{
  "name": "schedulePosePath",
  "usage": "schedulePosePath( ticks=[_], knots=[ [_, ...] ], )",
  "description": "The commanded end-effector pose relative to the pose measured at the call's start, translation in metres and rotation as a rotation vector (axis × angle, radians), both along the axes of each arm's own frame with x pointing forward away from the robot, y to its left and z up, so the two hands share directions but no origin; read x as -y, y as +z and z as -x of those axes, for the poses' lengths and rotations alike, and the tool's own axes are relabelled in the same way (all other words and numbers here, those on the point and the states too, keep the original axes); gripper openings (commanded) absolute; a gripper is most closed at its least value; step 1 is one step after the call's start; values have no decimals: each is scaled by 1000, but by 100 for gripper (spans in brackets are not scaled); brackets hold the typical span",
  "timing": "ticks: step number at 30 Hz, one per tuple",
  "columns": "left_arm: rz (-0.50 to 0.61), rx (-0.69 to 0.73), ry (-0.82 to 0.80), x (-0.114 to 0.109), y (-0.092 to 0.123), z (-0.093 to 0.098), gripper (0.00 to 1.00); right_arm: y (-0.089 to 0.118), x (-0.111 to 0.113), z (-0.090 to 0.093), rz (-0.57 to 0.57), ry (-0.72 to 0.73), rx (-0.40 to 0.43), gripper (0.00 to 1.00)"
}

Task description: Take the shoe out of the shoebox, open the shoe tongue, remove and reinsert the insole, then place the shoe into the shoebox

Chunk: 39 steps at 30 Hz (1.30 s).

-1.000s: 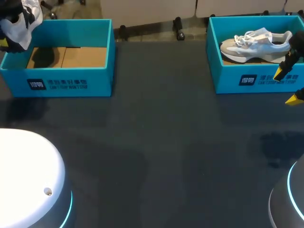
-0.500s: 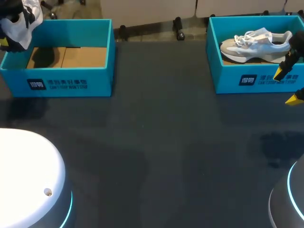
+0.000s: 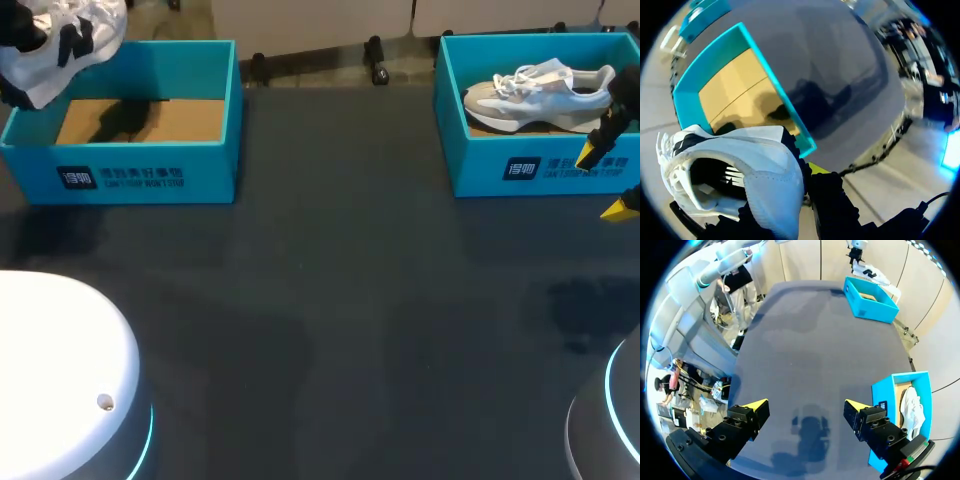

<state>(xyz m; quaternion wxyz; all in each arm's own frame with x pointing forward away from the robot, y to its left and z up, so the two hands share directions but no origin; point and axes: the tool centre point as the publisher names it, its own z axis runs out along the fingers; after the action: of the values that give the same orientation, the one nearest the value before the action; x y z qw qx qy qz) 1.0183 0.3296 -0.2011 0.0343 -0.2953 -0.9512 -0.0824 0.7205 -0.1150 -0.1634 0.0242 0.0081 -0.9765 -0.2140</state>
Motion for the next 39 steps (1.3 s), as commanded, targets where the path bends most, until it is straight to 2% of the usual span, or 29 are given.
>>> schedulePosePath(
  ticks=[1,3,8,10,29,39],
  knots=[
    [-31,21,-676,-9,3,5,0,-1,0,-1,3,0,-3,100],
    [-37,13,-816,-14,6,3,0,-1,0,-1,3,0,-3,100],
    [-59,-5,-1029,-14,12,-6,0,-1,0,-1,3,0,-3,100],
    [-85,-19,-1007,-6,14,-13,0,-1,0,-1,3,0,-3,100],
    [-85,-19,-1007,-6,14,-13,0,-1,0,-1,3,0,-3,100],
    [-53,-51,-943,-1,3,-16,0,-1,0,-1,3,0,-3,100]
  ],
)
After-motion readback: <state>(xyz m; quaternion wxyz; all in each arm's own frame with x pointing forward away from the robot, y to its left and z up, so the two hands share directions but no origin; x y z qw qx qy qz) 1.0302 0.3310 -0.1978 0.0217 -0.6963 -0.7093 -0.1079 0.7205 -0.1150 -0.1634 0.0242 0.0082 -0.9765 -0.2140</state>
